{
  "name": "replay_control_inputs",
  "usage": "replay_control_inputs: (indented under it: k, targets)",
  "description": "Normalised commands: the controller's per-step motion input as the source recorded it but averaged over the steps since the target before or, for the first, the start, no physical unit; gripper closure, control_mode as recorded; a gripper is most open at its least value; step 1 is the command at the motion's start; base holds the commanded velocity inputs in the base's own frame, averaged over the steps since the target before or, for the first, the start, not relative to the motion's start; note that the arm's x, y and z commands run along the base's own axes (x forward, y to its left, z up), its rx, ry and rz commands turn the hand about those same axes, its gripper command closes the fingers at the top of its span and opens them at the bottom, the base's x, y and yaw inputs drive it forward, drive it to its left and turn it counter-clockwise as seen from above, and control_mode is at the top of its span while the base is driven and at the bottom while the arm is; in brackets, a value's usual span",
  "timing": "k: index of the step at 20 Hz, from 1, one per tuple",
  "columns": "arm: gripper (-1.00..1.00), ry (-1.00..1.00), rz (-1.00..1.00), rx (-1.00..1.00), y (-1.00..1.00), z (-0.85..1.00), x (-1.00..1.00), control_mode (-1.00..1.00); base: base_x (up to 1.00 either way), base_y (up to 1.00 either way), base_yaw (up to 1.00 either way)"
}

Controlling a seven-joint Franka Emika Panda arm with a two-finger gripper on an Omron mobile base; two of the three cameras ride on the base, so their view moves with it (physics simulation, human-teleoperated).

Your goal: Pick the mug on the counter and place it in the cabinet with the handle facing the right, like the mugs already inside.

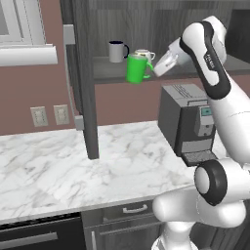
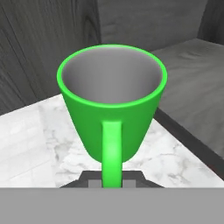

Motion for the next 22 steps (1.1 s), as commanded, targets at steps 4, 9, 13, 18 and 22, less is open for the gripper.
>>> replay_control_inputs:
  k: [4, 9, 13, 18, 22]
  targets:
    - [1.0, -0.17, 0.01, -0.06, -0.05, -0.04, 0.06, -1.0, 0.0, 0.0, 0.0]
    - [1.0, -0.08, 0.0, -0.01, -0.02, -0.04, 0.15, -1.0, 0.0, 0.0, 0.0]
    - [1.0, 0.0, 0.0, -0.03, 0.0, 0.04, 0.22, -1.0, 0.0, 0.0, 0.0]
    - [1.0, 0.03, 0.0, -0.02, 0.0, 0.05, 0.44, -1.0, 0.0, 0.0, 0.0]
    - [1.0, 0.03, 0.0, -0.01, -0.02, 0.14, 0.5, -1.0, 0.0, 0.0, 0.0]
